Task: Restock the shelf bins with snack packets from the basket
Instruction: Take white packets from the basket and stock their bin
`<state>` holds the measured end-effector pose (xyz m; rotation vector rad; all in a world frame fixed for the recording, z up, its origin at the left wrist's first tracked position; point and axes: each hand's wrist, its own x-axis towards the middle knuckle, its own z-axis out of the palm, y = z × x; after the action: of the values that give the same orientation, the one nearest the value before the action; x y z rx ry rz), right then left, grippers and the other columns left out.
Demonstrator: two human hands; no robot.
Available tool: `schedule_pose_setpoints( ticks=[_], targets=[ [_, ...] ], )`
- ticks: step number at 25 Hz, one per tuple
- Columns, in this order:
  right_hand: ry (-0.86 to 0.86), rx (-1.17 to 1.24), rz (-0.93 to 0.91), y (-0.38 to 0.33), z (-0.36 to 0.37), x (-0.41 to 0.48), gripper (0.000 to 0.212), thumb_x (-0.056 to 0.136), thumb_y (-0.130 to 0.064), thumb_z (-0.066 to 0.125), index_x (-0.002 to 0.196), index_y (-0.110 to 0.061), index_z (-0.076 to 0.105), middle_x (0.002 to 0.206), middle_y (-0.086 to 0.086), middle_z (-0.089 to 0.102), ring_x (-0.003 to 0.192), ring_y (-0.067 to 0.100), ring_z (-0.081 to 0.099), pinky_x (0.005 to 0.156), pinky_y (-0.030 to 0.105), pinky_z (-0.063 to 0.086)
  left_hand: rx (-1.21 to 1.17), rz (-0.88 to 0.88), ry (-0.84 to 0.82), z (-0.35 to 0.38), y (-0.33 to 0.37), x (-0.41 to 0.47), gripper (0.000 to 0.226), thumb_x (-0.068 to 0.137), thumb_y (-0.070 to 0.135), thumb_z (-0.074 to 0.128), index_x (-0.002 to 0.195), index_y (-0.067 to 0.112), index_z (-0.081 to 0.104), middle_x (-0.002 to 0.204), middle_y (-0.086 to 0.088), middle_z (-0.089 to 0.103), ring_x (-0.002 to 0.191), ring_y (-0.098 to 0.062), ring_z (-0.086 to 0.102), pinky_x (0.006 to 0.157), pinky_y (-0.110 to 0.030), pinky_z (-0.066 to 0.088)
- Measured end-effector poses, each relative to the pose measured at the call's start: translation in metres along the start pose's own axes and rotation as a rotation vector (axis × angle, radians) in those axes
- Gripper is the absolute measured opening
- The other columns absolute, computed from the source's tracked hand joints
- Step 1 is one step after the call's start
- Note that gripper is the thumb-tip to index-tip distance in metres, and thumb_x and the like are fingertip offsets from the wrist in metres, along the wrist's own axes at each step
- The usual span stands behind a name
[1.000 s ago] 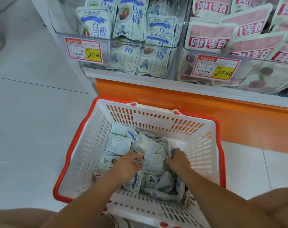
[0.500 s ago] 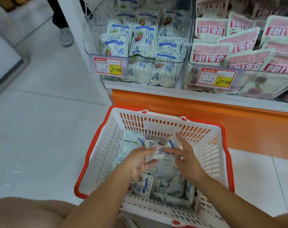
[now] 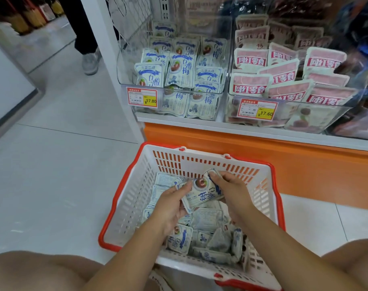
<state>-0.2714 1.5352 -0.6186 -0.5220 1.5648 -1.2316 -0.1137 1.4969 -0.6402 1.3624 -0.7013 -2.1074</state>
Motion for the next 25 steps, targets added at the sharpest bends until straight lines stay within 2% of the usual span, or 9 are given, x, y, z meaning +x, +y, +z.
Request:
schedule_pose_setpoints(
  ticks=[3,8,11,13,15,18,20,23,25],
  targets=[
    [-0.037,0.043,0.078,-0.008,0.002,-0.001,0.022,0.091,-0.031,0.066,0.098,-0.012,0.073,0.089,0.01,0.076,0.075,0.022,0.07,0.07,0.035,0.055,-0.055,0.023,0.054,0.004,0.004,-0.004,0.031,0.089,0.024,0.066,0.116,0.009,0.065,0.105,-0.012,0.074,0.099,-0.028,0.07,0.085,-0.043,0.057],
    [-0.227,-0.137,0.004,-0.042,-0.005,-0.018,0.024,0.088,-0.023,0.07,0.109,-0.012,0.068,0.094,0.007,0.076,0.087,0.025,0.073,0.085,0.046,0.058,-0.003,0.141,0.036,0.021,0.024,-0.027,0.026,0.09,0.027,0.065,0.113,0.014,0.068,0.104,-0.009,0.074,0.098,-0.029,0.071,0.093,-0.052,0.053],
    [-0.172,-0.41,-0.211,-0.099,0.004,-0.029,0.008,0.084,-0.021,0.074,0.091,-0.02,0.069,0.081,-0.003,0.075,0.072,0.014,0.071,0.075,0.041,0.059,0.117,0.3,0.01,0.035,0.073,-0.041,0.016,0.09,0.025,0.065,0.102,0.019,0.074,0.098,-0.009,0.075,0.09,-0.026,0.073,0.084,-0.045,0.057],
    [-0.111,-0.6,-0.407,-0.151,0.012,-0.034,0.008,0.083,-0.027,0.075,0.083,-0.026,0.068,0.074,-0.008,0.072,0.064,0.006,0.066,0.063,0.028,0.053,0.268,0.507,-0.002,0.045,0.119,-0.048,0.012,0.09,0.022,0.065,0.096,0.027,0.075,0.096,-0.002,0.076,0.089,-0.022,0.072,0.084,-0.045,0.058],
    [-0.052,-0.684,-0.572,-0.204,0.018,-0.034,0.009,0.082,-0.028,0.076,0.082,-0.027,0.067,0.076,-0.008,0.07,0.063,0.003,0.063,0.057,0.018,0.047,0.429,0.757,0.009,0.053,0.166,-0.051,0.017,0.09,0.021,0.066,0.096,0.035,0.074,0.094,0.008,0.075,0.088,-0.012,0.071,0.084,-0.037,0.058],
    [0.104,-0.846,-0.763,-0.27,0.03,-0.005,0.017,0.082,-0.033,0.075,0.087,-0.019,0.066,0.077,-0.004,0.067,0.065,0.01,0.057,0.054,0.018,0.037,0.77,1.103,0.182,0.065,0.229,-0.039,0.026,0.091,0.024,0.065,0.115,0.035,0.068,0.11,0.015,0.069,0.094,0.001,0.065,0.086,-0.021,0.052],
    [0.17,-1.01,-0.821,-0.304,0.042,0.031,0.027,0.082,-0.036,0.075,0.095,-0.014,0.065,0.087,0.004,0.068,0.078,0.02,0.057,0.063,0.027,0.038,1.122,1.218,0.31,0.068,0.266,-0.019,0.037,0.092,0.025,0.063,0.128,0.028,0.061,0.128,0.008,0.061,0.111,-0.007,0.059,0.097,-0.029,0.048],
    [0.162,-1.357,-0.652,-0.339,0.055,0.087,0.061,0.085,-0.034,0.073,0.137,-0.011,0.05,0.136,0.013,0.055,0.119,0.029,0.054,0.089,0.028,0.041,1.734,1.113,0.313,0.072,0.304,0.022,0.058,0.089,0.03,0.066,0.143,0.022,0.045,0.148,0.0,0.043,0.134,-0.021,0.041,0.107,-0.037,0.038],
    [0.049,-1.474,-0.501,-0.354,0.059,0.118,0.068,0.087,-0.031,0.072,0.144,-0.012,0.041,0.142,0.012,0.049,0.123,0.03,0.051,0.097,0.03,0.041,2.028,1.009,0.215,0.078,0.315,0.046,0.08,0.082,0.039,0.073,0.15,0.021,0.032,0.157,-0.003,0.027,0.143,-0.024,0.026,0.116,-0.043,0.027]
  ],
)
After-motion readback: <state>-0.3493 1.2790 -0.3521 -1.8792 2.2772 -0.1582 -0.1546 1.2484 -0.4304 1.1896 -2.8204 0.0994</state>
